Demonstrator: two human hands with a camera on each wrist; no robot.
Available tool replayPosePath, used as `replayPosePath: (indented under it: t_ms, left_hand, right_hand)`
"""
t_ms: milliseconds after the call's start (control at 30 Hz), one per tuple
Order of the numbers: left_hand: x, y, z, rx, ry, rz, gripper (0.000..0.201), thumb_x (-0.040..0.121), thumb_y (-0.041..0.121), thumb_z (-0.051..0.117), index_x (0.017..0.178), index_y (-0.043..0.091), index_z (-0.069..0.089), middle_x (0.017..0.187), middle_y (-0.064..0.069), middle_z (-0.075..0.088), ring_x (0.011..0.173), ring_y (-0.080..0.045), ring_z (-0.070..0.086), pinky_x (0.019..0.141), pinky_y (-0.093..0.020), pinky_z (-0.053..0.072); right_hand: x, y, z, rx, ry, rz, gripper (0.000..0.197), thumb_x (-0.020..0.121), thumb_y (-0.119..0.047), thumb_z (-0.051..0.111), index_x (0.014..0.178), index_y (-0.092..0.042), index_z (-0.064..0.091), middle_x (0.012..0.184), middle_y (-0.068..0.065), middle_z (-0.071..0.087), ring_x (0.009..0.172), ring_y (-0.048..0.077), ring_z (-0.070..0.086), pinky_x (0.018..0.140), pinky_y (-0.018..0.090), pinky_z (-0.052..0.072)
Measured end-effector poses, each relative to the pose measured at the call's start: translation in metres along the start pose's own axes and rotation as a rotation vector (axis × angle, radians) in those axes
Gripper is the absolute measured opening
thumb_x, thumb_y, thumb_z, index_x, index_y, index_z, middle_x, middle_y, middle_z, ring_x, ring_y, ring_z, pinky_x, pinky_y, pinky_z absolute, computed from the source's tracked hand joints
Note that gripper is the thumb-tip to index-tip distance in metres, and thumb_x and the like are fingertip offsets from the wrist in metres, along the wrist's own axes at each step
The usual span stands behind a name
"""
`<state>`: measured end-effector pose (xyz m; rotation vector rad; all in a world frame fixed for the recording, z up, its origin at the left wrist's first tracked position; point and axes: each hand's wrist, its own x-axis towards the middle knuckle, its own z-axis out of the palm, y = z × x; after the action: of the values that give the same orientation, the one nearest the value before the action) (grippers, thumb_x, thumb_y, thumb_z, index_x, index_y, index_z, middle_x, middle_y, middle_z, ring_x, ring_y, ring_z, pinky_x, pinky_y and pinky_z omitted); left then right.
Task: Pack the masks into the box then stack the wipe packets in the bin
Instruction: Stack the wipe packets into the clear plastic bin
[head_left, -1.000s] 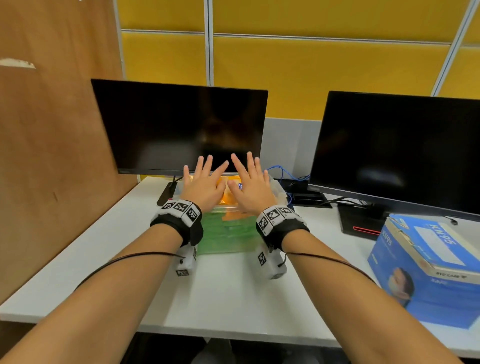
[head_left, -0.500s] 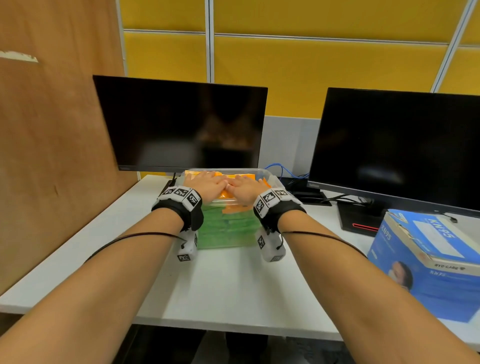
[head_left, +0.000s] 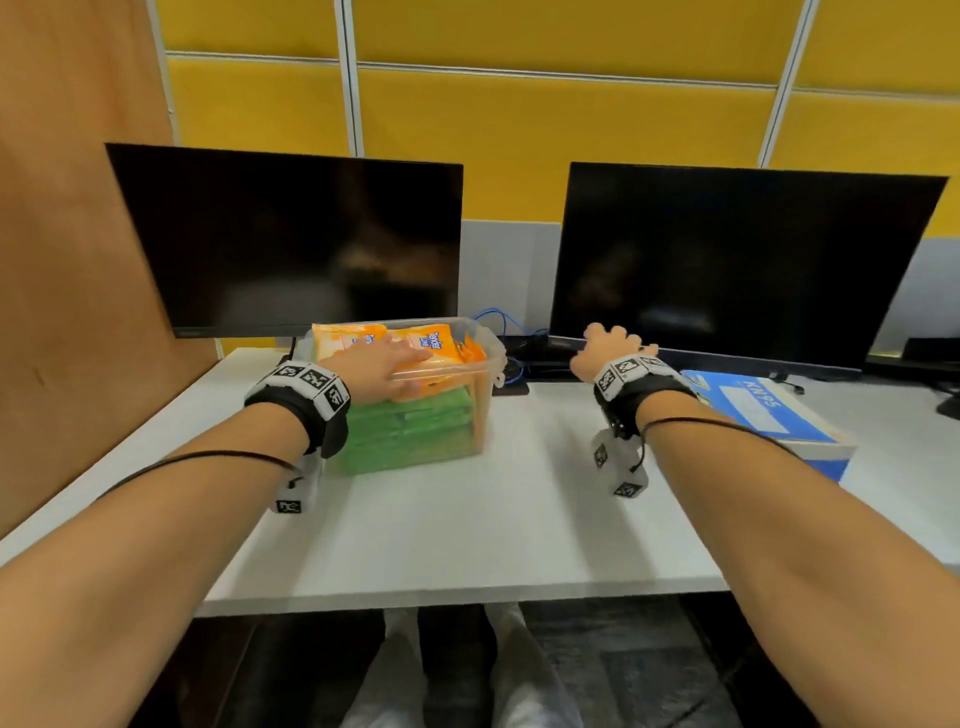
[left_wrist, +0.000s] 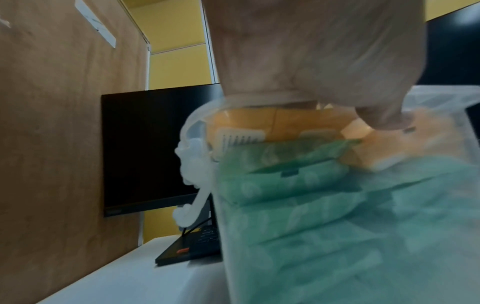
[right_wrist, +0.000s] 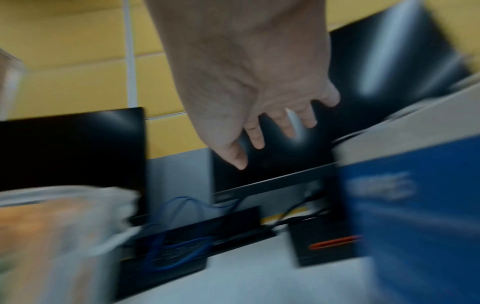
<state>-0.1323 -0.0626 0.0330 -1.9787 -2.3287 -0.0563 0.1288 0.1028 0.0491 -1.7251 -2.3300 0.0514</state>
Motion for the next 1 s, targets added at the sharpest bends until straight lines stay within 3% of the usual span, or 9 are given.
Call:
replayPosePath:
  t_ms: [67,133,267,367,467,533,633,800,1000]
  left_hand:
    - [-0.002,0.011,-0.004,0.059,-0.05,-0.056,0.06,0.097,0.051,0.038,0.15,0.035,0.018,0.159,0.001,0.018,0.146,-0.026,0.013,0.117,-0.052,0.014]
    - [-0.002,0.027,-0.006,0.085,-0.032,-0.134,0.059,0.096,0.054,0.035,0.15,0.037,0.017,0.158,-0.001,0.018,0.146,-0.03,0.012,0.115,-0.057,0.014]
    - [0.014,0.072,-0.001,0.094,-0.078,-0.366,0.062,0.091,0.061,0.036,0.147,0.036,0.022,0.157,-0.014,0.014,0.143,-0.045,0.005,0.111,-0.065,0.005]
    - [0.035,0.082,0.001,0.023,-0.232,-0.483,0.094,0.069,0.074,0.046,0.148,0.029,0.02,0.158,-0.019,0.004,0.141,-0.052,-0.003,0.108,-0.071,0.006]
    - [0.062,0.071,0.014,0.107,-0.171,-0.213,0.094,0.054,0.06,0.071,0.136,0.046,0.03,0.148,-0.002,0.038,0.133,-0.037,0.039,0.103,-0.055,0.038]
    - [0.028,0.088,-0.015,0.1,-0.139,-0.096,0.078,0.069,0.052,0.069,0.136,0.045,0.029,0.141,0.003,0.048,0.125,-0.029,0.05,0.102,-0.046,0.043]
    - [0.002,0.102,-0.024,0.038,-0.058,-0.038,0.042,0.097,0.028,0.04,0.138,0.023,0.037,0.14,-0.004,0.048,0.125,-0.028,0.048,0.107,-0.044,0.037]
    - [-0.012,0.121,-0.014,-0.103,-0.014,-0.051,0.061,0.097,0.009,0.035,0.151,0.027,0.012,0.152,-0.006,0.034,0.141,-0.029,0.028,0.114,-0.063,0.009]
    - [0.022,0.136,-0.009,-0.186,-0.016,-0.27,0.055,0.091,0.003,0.042,0.143,0.016,0.031,0.113,-0.013,0.062,0.119,-0.034,0.05,0.111,-0.067,0.005]
  right_hand:
    - [-0.001,0.06,-0.017,-0.122,-0.042,0.223,0.053,0.088,-0.04,0.054,0.135,-0.019,0.043,0.145,0.019,0.036,0.136,0.046,0.027,0.112,0.065,0.01]
    - [-0.003,0.116,-0.029,-0.209,-0.082,0.369,0.051,0.089,-0.038,0.05,0.136,-0.02,0.044,0.146,0.019,0.035,0.136,0.048,0.027,0.111,0.065,0.013]
    - [-0.01,0.175,-0.03,-0.17,-0.192,0.336,0.059,0.086,-0.039,0.042,0.14,-0.017,0.043,0.144,0.016,0.044,0.128,0.035,0.045,0.107,0.041,0.037]
    - [-0.007,0.169,-0.025,-0.074,-0.19,0.337,0.065,0.089,-0.046,0.039,0.149,-0.021,0.03,0.153,0.012,0.031,0.137,0.032,0.035,0.112,0.04,0.03]
    - [-0.001,0.142,-0.018,0.019,-0.232,0.244,0.07,0.089,-0.05,0.042,0.152,-0.024,0.022,0.153,0.011,0.033,0.136,0.031,0.037,0.112,0.043,0.03]
    - [-0.007,0.113,-0.012,0.076,-0.25,0.145,0.069,0.095,-0.05,0.039,0.152,-0.018,0.017,0.151,0.013,0.036,0.135,0.032,0.039,0.108,0.038,0.032]
    - [-0.016,0.078,0.002,0.211,-0.246,0.091,0.067,0.098,-0.048,0.035,0.153,-0.016,0.012,0.154,0.014,0.028,0.136,0.034,0.037,0.109,0.04,0.032]
    - [-0.016,0.055,0.008,0.243,-0.222,-0.002,0.058,0.1,-0.044,0.035,0.148,-0.014,0.027,0.15,0.014,0.035,0.134,0.032,0.04,0.107,0.039,0.032]
    - [-0.01,0.058,0.009,0.215,-0.224,-0.005,0.057,0.1,-0.047,0.035,0.148,-0.017,0.027,0.147,0.014,0.039,0.13,0.031,0.044,0.102,0.039,0.037]
